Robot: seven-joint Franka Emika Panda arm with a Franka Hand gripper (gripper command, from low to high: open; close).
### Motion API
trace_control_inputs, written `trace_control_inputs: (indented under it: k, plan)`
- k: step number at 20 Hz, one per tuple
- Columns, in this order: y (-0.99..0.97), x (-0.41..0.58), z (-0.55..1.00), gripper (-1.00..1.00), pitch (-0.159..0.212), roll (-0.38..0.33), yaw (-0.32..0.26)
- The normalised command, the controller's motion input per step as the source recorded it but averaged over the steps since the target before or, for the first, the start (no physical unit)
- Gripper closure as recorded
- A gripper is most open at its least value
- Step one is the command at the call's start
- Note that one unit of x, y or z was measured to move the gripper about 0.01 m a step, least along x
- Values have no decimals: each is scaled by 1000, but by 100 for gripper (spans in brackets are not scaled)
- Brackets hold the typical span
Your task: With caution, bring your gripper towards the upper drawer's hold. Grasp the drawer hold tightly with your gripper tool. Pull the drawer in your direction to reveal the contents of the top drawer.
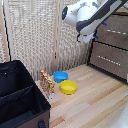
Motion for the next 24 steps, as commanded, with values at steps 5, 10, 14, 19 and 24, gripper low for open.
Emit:
trace_control_inputs:
  k: [5,10,14,19,24]
  plan:
    - [-574,-74,-16,-100,-29,-151,-7]
    - [-406,37,-44,-100,-38,-186,30]
    - [-356,9,-24,-100,-14,-185,29]
    - [-500,-24,-6,-100,0,-129,107]
    - [-427,-4,46,100,7,-26,121]
